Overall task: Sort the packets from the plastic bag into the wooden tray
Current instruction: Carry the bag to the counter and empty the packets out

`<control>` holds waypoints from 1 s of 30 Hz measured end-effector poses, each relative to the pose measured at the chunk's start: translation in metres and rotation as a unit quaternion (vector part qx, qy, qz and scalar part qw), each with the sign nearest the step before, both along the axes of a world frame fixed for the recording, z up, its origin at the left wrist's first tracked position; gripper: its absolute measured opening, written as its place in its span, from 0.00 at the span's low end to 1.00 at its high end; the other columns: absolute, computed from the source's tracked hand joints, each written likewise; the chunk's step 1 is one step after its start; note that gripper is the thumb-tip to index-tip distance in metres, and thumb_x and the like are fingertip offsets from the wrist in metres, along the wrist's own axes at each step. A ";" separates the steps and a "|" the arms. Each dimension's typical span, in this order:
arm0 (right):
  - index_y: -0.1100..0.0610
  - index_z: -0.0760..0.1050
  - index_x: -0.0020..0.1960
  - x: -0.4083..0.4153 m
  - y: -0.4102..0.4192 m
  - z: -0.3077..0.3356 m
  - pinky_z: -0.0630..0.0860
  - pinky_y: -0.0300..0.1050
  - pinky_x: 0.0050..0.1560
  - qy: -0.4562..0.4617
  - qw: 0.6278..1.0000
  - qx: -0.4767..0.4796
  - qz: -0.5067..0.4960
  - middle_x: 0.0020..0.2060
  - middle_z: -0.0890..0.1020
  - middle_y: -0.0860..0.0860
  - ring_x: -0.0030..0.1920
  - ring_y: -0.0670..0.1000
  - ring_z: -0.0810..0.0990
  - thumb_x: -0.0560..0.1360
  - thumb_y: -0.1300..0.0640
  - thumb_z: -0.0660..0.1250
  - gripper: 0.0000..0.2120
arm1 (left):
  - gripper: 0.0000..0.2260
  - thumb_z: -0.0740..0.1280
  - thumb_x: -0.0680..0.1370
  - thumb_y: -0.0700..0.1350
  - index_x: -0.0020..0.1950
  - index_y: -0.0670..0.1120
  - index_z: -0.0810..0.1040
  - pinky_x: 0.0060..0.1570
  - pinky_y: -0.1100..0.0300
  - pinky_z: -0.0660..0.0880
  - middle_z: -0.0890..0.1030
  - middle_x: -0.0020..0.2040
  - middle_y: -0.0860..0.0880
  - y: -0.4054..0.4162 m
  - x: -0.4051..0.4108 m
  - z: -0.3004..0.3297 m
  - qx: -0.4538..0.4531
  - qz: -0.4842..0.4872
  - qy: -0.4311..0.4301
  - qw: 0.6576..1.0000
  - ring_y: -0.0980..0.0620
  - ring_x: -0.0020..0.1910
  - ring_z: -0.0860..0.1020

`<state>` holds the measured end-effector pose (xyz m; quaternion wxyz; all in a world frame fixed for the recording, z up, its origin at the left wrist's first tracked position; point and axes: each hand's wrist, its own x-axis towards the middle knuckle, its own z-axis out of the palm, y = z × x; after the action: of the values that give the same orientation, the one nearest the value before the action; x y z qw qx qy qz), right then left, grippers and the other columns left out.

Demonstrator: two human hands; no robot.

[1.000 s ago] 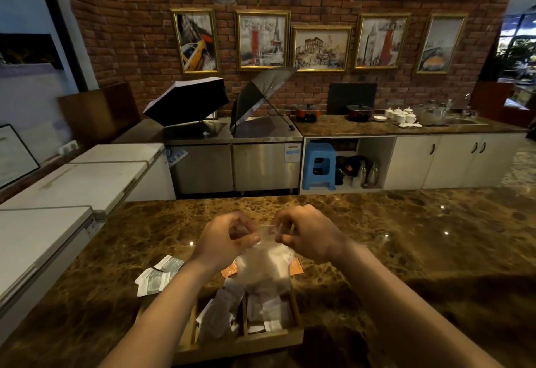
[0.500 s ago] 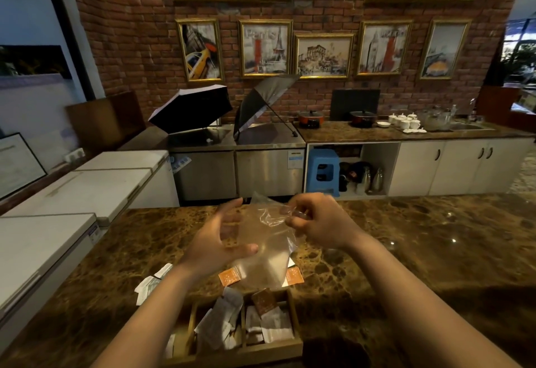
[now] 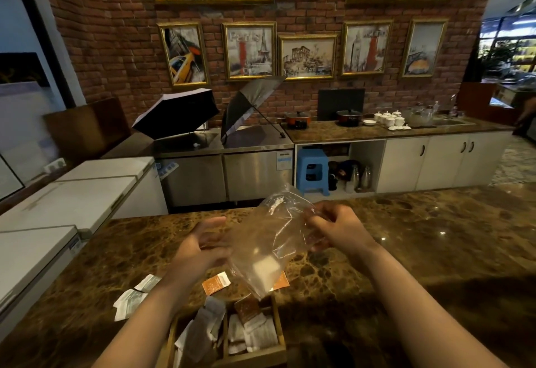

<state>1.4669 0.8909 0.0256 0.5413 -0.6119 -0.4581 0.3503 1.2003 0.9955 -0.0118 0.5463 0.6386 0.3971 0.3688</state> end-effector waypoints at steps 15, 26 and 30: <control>0.53 0.74 0.54 0.084 -0.051 -0.068 0.84 0.54 0.37 -0.002 0.982 -0.007 -0.188 0.47 0.83 0.56 0.40 0.58 0.86 0.77 0.65 0.69 0.10 | 0.07 0.71 0.76 0.34 0.51 0.44 0.80 0.38 0.60 0.79 0.80 0.54 0.44 -0.021 0.126 -0.033 -0.097 0.068 -0.034 0.992 0.48 0.46 0.81; 0.60 0.76 0.42 0.140 -0.085 -0.116 0.82 0.54 0.41 0.027 0.941 -0.076 -0.330 0.42 0.82 0.56 0.39 0.55 0.82 0.75 0.70 0.68 0.07 | 0.18 0.78 0.70 0.49 0.56 0.58 0.76 0.44 0.59 0.76 0.75 0.57 0.57 -0.055 0.188 -0.061 -0.028 -0.088 0.073 0.993 0.56 0.53 0.77; 0.48 0.80 0.48 0.147 -0.091 -0.135 0.81 0.52 0.54 -0.036 0.935 -0.137 -0.325 0.48 0.85 0.50 0.46 0.50 0.83 0.72 0.60 0.75 0.09 | 0.21 0.81 0.67 0.47 0.54 0.61 0.77 0.48 0.62 0.76 0.71 0.65 0.57 -0.058 0.203 -0.080 0.016 -0.115 0.136 0.984 0.55 0.60 0.75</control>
<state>1.6143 0.8000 -0.1089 0.5197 -0.8078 -0.2006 0.1926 1.4031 0.9374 -0.0921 0.5156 0.7332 0.3855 0.2190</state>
